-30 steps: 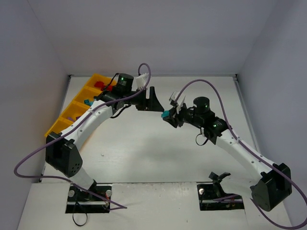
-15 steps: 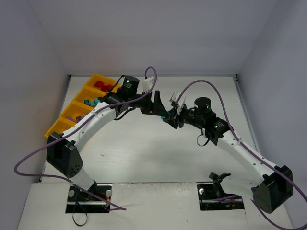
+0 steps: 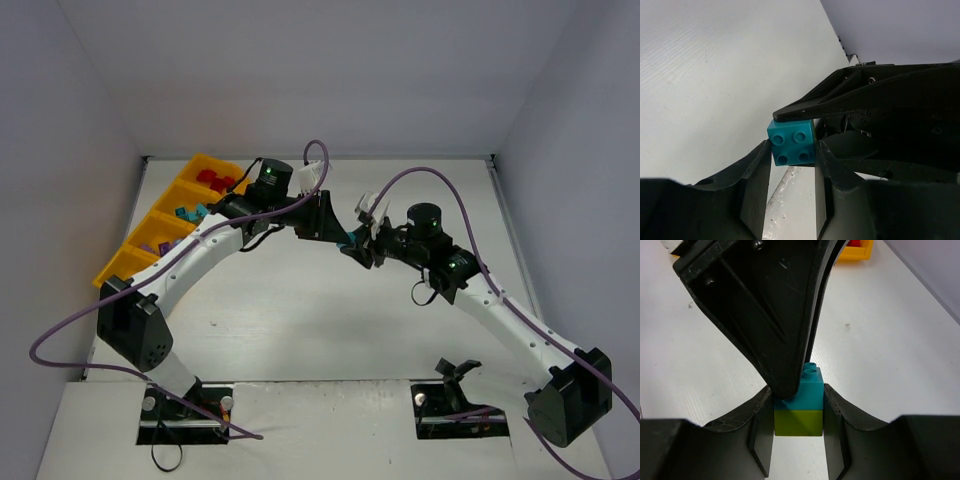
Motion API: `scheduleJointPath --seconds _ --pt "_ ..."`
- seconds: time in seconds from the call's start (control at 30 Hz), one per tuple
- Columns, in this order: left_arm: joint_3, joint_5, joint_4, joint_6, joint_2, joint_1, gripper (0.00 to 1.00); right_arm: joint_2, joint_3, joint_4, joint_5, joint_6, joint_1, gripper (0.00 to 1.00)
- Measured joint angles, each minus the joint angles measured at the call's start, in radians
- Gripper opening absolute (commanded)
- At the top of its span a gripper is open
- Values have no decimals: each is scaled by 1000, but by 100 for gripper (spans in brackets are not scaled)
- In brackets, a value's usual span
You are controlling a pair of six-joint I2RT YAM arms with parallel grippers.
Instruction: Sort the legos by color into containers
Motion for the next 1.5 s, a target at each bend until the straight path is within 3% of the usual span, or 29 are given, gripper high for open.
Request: scheduleJointPath --seconds 0.03,0.07,0.13,0.3,0.4,0.6,0.7,0.73,0.83,1.13,1.4,1.5 --pt "0 -2 0 -2 0 -1 9 0 0 0 2 0 0 31" --pt "0 -2 0 -2 0 -1 7 -1 0 -2 2 1 0 49" --pt "0 -3 0 2 0 -2 6 -2 0 -6 3 5 0 72" --pt "4 -11 -6 23 0 -1 6 -7 -1 -29 16 12 0 75" --pt "14 -10 -11 29 0 -1 6 -16 -3 -35 25 14 0 69" --pt "25 -9 -15 40 0 1 6 -21 -5 -37 45 13 0 47" --pt "25 -9 -15 41 0 1 6 -21 -5 -38 53 10 0 29" --pt "25 -10 -13 40 0 1 6 -21 -5 -38 54 8 0 16" --pt "25 -9 -16 40 0 3 6 -21 -10 -33 59 6 1 0" --pt "25 26 -29 42 0 47 3 -21 -42 21 67 5 5 0" --pt "34 43 -78 54 -3 286 3 -24 -122 -37 129 6 1 0" --pt "49 -43 -152 94 -10 383 3 -23 -122 -37 134 6 1 0"
